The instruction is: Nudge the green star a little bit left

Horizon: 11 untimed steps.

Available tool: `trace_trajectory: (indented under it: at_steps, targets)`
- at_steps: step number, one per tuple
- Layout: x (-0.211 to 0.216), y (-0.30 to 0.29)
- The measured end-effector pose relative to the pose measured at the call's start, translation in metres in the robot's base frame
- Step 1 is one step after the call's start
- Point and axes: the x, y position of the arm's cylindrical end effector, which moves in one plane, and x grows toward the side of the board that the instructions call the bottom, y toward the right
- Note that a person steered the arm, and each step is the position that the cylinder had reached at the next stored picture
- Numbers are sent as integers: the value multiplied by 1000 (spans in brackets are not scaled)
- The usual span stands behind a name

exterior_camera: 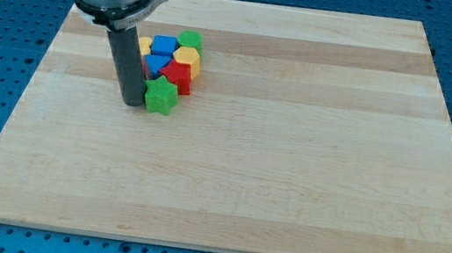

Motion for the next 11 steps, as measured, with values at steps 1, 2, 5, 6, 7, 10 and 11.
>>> trace_trajectory:
  at_steps: [1, 2, 5, 6, 7, 10, 11]
  targets:
    - [-1, -13]
    - [-1, -22]
    - [85, 49]
    - [55, 118]
    - [43, 121]
    - [35, 73]
    - [21, 69]
